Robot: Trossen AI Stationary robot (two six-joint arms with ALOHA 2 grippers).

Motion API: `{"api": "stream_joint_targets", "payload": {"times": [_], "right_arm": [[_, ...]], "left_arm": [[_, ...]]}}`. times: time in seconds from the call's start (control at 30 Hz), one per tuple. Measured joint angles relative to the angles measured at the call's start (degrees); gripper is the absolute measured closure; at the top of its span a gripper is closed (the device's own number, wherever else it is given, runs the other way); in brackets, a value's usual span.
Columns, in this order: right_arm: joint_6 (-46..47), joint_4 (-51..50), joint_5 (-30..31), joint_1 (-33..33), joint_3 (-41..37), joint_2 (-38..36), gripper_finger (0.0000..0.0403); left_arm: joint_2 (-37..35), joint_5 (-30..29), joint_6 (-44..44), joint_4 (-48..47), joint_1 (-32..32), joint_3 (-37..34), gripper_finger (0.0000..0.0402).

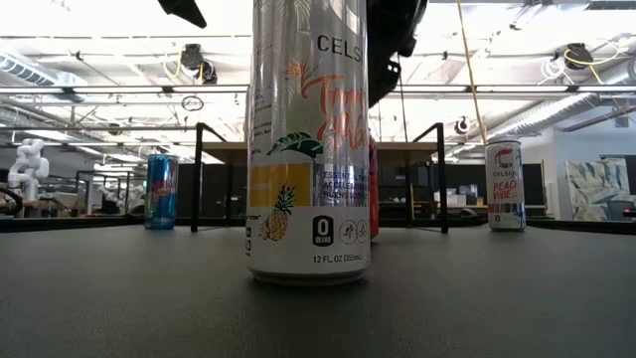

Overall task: Place canned beverage on shelf
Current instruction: Put the top red-black soda can on the shelf

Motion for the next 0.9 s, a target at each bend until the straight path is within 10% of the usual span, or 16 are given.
{"api": "stream_joint_targets", "payload": {"times": [0.9], "right_arm": [[0.5, 3.9, 3.6, 3.5, 0.0, 8.3, 0.0009]], "left_arm": [[0.0, 0.0, 0.0, 0.1, 0.0, 0.0, 0.0052]]}}
